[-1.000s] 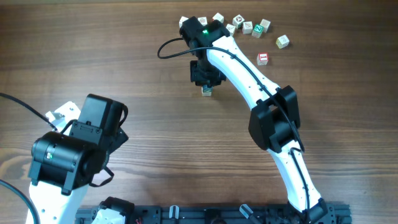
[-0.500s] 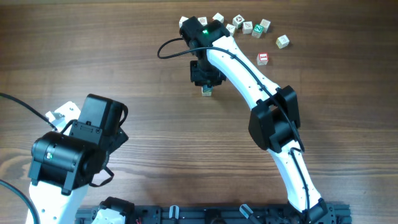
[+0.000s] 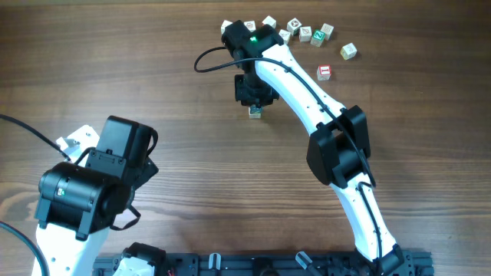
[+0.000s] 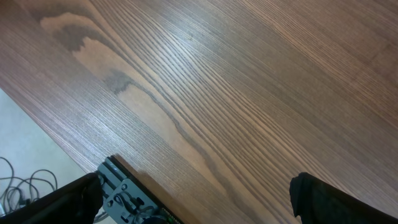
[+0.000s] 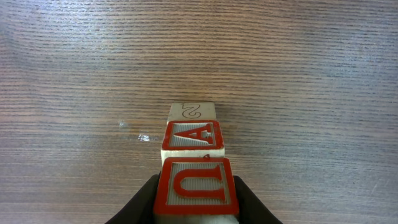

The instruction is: Form a tower

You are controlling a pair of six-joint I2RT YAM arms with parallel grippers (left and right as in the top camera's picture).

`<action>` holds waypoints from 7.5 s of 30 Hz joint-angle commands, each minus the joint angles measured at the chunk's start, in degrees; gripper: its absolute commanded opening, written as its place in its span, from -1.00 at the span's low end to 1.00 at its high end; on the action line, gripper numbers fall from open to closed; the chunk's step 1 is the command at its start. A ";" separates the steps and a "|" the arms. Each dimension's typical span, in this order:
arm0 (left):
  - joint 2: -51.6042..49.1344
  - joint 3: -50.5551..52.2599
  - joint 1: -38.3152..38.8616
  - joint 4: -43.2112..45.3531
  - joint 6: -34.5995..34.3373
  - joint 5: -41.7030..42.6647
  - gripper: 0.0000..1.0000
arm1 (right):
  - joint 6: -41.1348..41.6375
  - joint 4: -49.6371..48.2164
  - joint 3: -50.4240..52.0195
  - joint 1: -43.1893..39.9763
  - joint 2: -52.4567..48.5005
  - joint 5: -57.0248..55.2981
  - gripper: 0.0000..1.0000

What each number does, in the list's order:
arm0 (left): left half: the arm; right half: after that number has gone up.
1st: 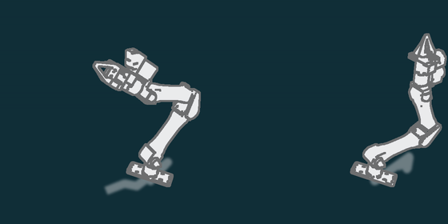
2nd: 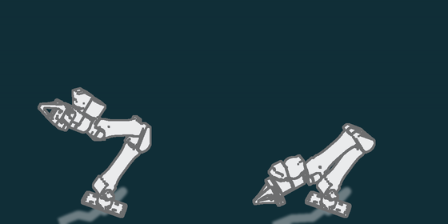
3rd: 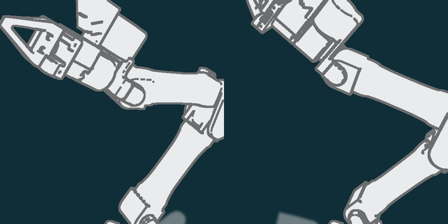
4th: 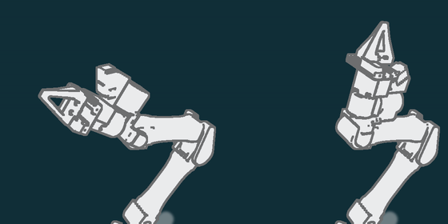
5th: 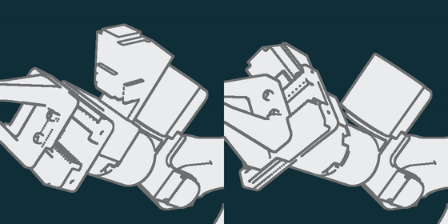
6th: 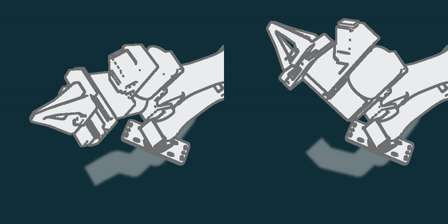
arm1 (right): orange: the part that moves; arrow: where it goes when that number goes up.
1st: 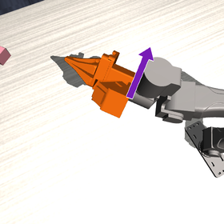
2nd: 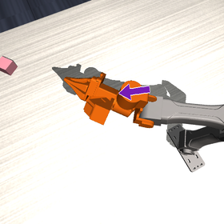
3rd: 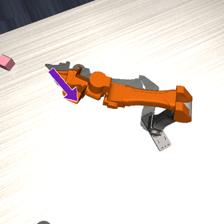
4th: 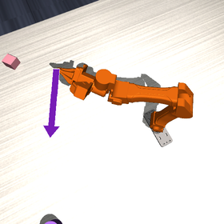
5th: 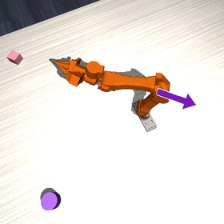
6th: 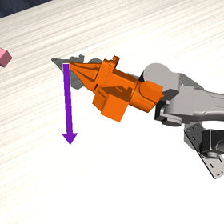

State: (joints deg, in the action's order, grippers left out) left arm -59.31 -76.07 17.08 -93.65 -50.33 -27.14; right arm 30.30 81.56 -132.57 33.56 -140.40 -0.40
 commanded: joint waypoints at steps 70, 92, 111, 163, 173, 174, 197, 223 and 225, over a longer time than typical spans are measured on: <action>0.22 0.00 -0.33 -0.02 -1.14 -0.13 0.99 | -3.13 -0.72 -1.18 0.02 3.02 0.07 -0.38; 0.22 0.00 -0.33 -0.04 -1.14 -0.13 1.00 | -3.15 -1.11 -2.78 -0.04 3.43 0.44 0.98; 0.22 0.00 -0.33 -0.04 -1.14 -0.13 1.00 | 4.35 2.34 2.12 -0.42 22.23 -9.25 0.99; 0.22 0.00 -0.33 -0.04 -1.14 -0.13 1.00 | -0.96 -75.36 79.89 12.22 46.53 -19.21 0.86; 0.22 0.00 -0.33 -0.02 -1.14 -0.13 1.00 | 0.46 -81.15 80.50 11.19 41.75 -19.65 0.99; 0.22 0.00 -0.33 -0.04 -1.14 -0.13 1.00 | 1.46 -81.46 80.50 11.06 40.96 -19.65 0.99; 0.22 0.00 -0.33 -0.04 -1.14 -0.13 1.00 | 1.14 -95.08 80.50 10.16 30.34 -22.67 0.99; 0.22 0.00 -0.33 -0.04 -1.14 -0.13 1.00 | -0.31 -98.25 80.48 10.16 30.12 -22.64 0.34; 0.22 0.00 -0.33 -0.04 -1.14 -0.13 1.00 | -0.31 -98.25 80.48 10.16 30.12 -22.64 0.28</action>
State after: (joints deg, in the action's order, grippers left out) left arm -59.31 -76.07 17.06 -93.65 -50.35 -27.14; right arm 30.26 -16.40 -52.21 43.92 -109.34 -22.13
